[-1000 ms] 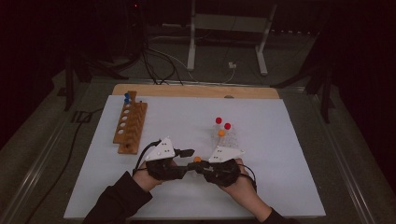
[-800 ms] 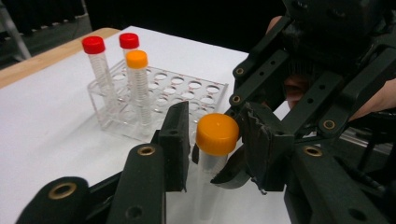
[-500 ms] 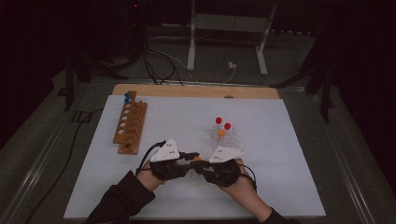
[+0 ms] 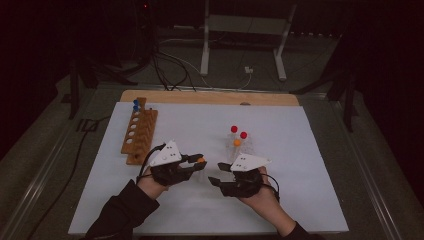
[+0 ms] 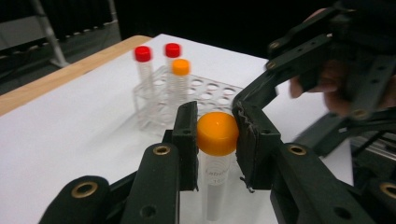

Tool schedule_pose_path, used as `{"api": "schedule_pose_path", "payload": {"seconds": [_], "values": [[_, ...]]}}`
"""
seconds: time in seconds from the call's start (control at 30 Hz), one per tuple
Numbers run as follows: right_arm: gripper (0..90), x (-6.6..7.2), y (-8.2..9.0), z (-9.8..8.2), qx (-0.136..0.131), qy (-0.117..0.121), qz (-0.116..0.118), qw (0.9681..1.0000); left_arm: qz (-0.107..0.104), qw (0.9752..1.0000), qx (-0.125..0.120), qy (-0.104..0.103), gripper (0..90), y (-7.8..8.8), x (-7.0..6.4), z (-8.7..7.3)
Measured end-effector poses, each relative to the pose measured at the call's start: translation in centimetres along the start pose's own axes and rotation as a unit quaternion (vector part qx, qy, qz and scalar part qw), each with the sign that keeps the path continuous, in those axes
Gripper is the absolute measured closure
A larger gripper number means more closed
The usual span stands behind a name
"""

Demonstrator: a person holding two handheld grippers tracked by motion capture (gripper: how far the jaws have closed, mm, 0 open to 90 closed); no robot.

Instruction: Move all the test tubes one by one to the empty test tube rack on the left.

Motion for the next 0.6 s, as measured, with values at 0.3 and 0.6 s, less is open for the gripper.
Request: {"api": "schedule_pose_path", "payload": {"seconds": [0.3, 0.6], "values": [[10.8, -0.4, 0.4, 0.3, -0.01, -0.011, -0.013, 0.9998, 0.049, 0.9988, -0.007, 0.0, 71.9, 2.4, 3.2, 0.9], [0.0, -0.8, 0.7, 0.6, -0.02, -0.02, -0.022, 0.9994, 0.1, 0.9949, -0.015, 0.0, 71.9, 5.2, 6.2, 2.2]]}}
Point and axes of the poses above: each handheld gripper's, and its own axes: y roughly backward along the jaws, z roughly out of its top, x roughly to its left, the point moved 7 cm from there along -y, roughly forward along the jaws, and after that the axes turned 9 degrees about -x, right-handed, at the moved point
